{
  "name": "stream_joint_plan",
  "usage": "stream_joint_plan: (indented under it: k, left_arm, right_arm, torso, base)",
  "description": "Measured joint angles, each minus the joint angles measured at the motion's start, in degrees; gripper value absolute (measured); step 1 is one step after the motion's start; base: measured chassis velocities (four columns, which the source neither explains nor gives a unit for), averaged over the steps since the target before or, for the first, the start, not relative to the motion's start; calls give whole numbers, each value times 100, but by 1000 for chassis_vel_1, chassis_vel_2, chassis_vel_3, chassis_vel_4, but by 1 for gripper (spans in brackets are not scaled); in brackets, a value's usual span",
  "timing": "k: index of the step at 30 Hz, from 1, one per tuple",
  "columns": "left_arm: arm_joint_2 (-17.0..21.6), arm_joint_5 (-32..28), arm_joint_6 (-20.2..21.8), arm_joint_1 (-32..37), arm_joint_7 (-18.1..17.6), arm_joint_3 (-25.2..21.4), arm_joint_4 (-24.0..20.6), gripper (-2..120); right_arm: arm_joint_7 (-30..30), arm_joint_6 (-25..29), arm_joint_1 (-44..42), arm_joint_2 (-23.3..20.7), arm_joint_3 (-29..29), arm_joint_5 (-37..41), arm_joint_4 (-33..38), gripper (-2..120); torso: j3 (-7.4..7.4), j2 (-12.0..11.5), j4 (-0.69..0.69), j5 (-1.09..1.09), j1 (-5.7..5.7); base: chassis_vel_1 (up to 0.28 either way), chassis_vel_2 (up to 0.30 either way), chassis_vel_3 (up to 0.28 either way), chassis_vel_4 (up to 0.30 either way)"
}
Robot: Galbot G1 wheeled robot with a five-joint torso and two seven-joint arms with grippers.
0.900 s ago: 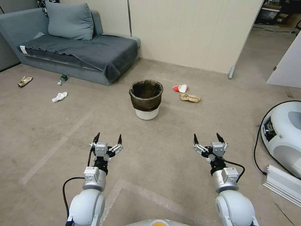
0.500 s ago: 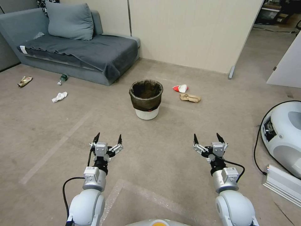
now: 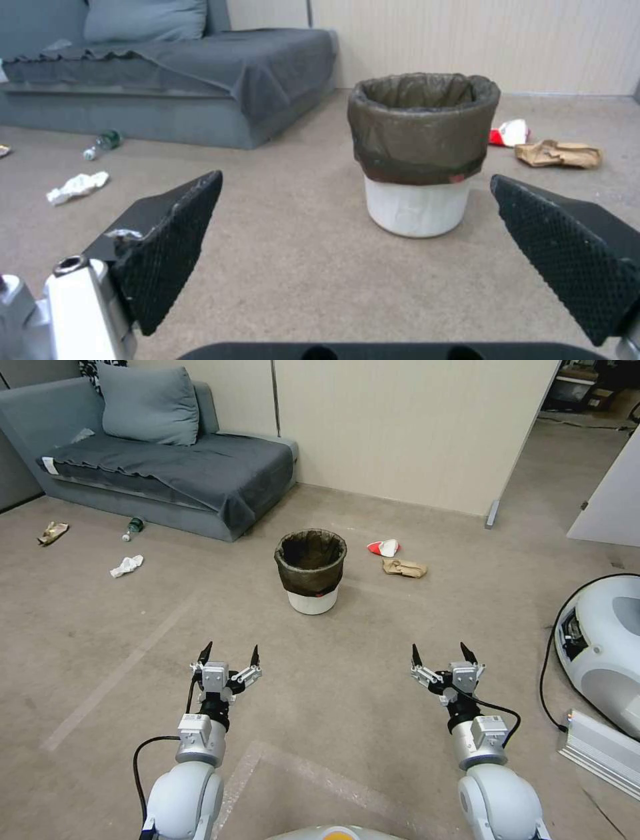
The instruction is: Pick up the trash bin, then pick up the garbage from the floor and place it into the trash bin.
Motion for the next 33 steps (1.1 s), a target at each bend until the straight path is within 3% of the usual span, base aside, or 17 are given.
stream_joint_plan:
  k: [16,25,26,27,29,31,33]
  left_arm:
    - [-5,13,8,49,-19,-7,-57,100]
    - [-62,168,156,816,-256,-107,-655,100]
    - [-87,234,197,1066,-335,-156,-875,100]
    - [-117,308,261,1286,-443,-209,-1091,100]
    - [-127,335,287,1366,-478,-230,-1164,100]
    - [-191,503,419,1842,-702,-359,-1624,100]
    - [-198,528,435,1897,-715,-377,-1667,100]
  right_arm:
    - [9,19,-60,21,29,0,43,100]
    - [247,257,-902,309,402,73,757,100]
    - [371,358,-1183,430,561,100,1014,100]
    - [530,495,-1444,557,747,145,1298,100]
    - [567,521,-1506,585,792,153,1359,100]
    - [650,546,-1635,650,887,163,1512,100]
    - [651,546,-1634,652,890,160,1514,100]
  torso:
    - [0,0,0,0,0]
    - [-1,1,-3,-3,0]
    - [-1,1,1,3,0]
    - [-1,1,-3,-5,0]
    - [-1,1,-5,-6,0]
    - [-1,1,2,4,-1]
    - [-1,1,2,1,-1]
  base:
    - [0,0,0,0]
    - [0,0,0,0]
    - [0,0,0,0]
    - [0,0,0,0]
    - [0,0,0,0]
    - [0,0,0,0]
    - [0,0,0,0]
